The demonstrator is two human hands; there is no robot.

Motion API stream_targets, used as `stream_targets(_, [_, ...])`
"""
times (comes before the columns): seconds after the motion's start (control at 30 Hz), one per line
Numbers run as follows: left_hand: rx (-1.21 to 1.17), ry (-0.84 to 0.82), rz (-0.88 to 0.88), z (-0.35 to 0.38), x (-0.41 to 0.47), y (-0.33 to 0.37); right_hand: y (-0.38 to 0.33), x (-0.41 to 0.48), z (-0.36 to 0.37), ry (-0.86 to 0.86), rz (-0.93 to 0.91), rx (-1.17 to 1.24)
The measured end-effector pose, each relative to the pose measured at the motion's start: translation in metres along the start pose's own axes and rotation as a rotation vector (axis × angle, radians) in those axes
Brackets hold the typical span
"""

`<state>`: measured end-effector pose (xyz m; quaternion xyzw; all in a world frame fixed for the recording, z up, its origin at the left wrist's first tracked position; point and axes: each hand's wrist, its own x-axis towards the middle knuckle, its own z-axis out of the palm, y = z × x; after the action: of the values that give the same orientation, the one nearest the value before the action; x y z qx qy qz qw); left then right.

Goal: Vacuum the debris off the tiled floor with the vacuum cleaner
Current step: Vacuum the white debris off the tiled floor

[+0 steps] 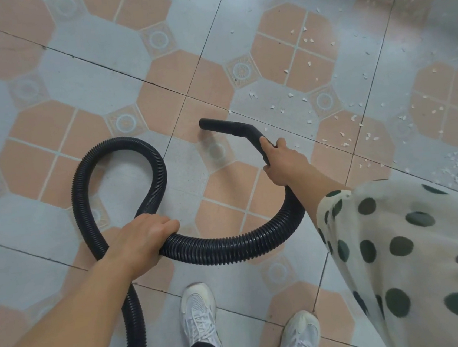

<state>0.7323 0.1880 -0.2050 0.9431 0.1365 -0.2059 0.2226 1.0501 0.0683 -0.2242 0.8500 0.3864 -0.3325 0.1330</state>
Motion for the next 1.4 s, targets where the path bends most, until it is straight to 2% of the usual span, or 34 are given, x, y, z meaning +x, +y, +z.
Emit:
stream_targets(0.27, [0.020, 0.057, 0.053, -0.008, 0.026, 0.020, 0.059, -0.028, 0.016, -0.011, 0.288, 0.105])
stream_targets(0.63, [0.141, -0.015, 0.195, -0.013, 0.035, 0.053, 0.090, -0.089, 0.057, -0.120, 0.260, 0.211])
stream_targets(1.0, [0.149, 0.001, 0.308, -0.006, 0.063, 0.099, 0.158, -0.132, 0.090, -0.110, 0.564, 0.370])
stream_targets(1.4, [0.171, -0.111, 0.336, -0.017, 0.062, 0.104, 0.156, -0.152, 0.097, -0.189, 0.482, 0.377])
